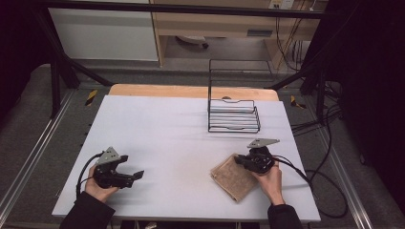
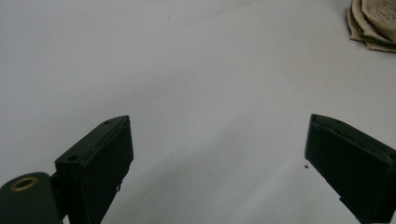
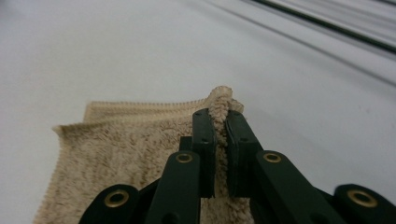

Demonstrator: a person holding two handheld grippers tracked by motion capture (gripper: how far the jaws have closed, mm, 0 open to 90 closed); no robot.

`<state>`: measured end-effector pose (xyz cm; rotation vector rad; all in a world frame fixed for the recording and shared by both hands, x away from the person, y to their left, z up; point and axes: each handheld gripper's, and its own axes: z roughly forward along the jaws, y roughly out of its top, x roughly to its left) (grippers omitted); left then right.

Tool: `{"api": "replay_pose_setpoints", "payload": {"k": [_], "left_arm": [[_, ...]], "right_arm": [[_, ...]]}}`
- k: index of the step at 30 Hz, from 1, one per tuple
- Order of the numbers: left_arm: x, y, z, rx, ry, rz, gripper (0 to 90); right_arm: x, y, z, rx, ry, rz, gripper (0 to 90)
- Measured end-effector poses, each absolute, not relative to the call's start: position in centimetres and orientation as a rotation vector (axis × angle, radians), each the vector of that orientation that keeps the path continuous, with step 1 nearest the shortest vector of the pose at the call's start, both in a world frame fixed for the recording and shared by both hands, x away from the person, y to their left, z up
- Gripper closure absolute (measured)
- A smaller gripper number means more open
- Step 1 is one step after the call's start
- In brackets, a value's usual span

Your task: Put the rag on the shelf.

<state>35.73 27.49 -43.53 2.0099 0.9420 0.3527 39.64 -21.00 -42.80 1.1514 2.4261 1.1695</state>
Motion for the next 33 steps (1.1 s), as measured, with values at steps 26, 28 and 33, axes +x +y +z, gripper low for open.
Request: {"api": "replay_pose_setpoints", "payload": {"k": [26, 28, 33], "left_arm": [[35.6, 27.1, -43.5, 2.023, 0.937, 0.349, 8.0], [35.6, 27.2, -43.4, 2.022, 0.939, 0.353, 8.0], [35.6, 27.0, -43.5, 2.025, 0.945, 0.352, 8.2]], "right_arm": [[42.4, -14.4, -43.3, 0.977, 2.423, 1.149, 59.9], [41.4, -15.1, -42.5, 0.968, 2.403, 1.156, 52.8], [37.8, -17.2, -41.5, 0.998, 2.404, 1.202, 44.9]]}}
